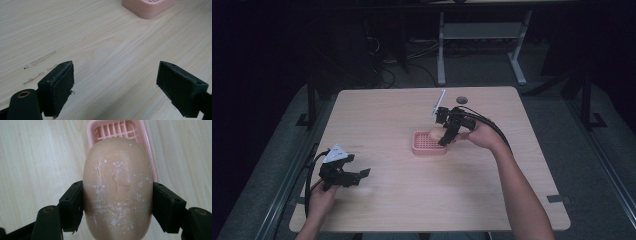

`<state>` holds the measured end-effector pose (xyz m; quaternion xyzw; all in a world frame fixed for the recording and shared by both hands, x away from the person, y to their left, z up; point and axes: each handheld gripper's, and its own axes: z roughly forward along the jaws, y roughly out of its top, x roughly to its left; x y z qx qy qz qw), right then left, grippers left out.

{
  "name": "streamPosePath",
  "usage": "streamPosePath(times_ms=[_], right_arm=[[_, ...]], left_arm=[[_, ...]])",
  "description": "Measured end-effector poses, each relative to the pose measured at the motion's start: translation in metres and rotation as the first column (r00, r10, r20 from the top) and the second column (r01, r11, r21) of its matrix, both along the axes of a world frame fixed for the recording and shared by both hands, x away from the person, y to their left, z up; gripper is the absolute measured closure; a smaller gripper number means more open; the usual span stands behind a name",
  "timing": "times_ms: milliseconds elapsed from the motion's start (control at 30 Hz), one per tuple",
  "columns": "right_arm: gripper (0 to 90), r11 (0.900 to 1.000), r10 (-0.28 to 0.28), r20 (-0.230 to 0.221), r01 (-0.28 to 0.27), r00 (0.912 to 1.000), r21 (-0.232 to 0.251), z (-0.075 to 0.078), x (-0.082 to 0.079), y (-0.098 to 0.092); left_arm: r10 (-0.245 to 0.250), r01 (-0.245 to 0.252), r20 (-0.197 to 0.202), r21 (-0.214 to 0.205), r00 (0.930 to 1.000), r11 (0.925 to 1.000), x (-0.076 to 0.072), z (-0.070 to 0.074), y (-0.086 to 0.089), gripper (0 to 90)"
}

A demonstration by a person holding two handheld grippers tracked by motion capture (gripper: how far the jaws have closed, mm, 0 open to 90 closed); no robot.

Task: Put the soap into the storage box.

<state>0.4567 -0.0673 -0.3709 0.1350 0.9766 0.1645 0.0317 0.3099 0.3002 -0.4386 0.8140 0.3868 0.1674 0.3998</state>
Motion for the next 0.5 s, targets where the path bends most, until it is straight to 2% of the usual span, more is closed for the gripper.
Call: streamPosePath(times_ms=[67, 167, 300, 367, 500], right_arm=[[31.7, 1.0, -0.005, -0.013, 0.005, 0.9999, 0.007, 0.0, 0.003, 0.003], [31.7, 1.0, -0.004, -0.005, 0.004, 1.0, -0.007, -0.001, 0.005, 0.007], [31.7, 1.0, 0.005, -0.013, -0.005, 0.9999, -0.003, -0.004, 0.009, 0.015], [31.7, 0.9999, 0.012, -0.021, -0.012, 0.9997, 0.006, -0.007, 0.01, 0.019], [31.7, 0.9999, 0.014, -0.026, -0.014, 0.9996, 0.009, -0.014, 0.012, 0.026]], left_arm=[[0.0, 0.0, -0.001, 0.001, 1.0, 1.0, 0.0, -0.001, -0.001, 14.2], [-0.007, 0.007, -0.002, 0.008, 1.0, 0.9999, 0.0, -0.001, -0.001, 14.2], [-0.007, 0.007, -0.001, 0.008, 1.0, 0.9999, 0.0, 0.0, -0.001, 14.2], [0.0, 0.0, 0.001, -0.004, 1.0, 1.0, 0.0, -0.001, -0.001, 14.2], [-0.001, 0.001, 0.0, 0.004, 1.0, 1.0, 0.0, 0.0, -0.001, 14.2]])
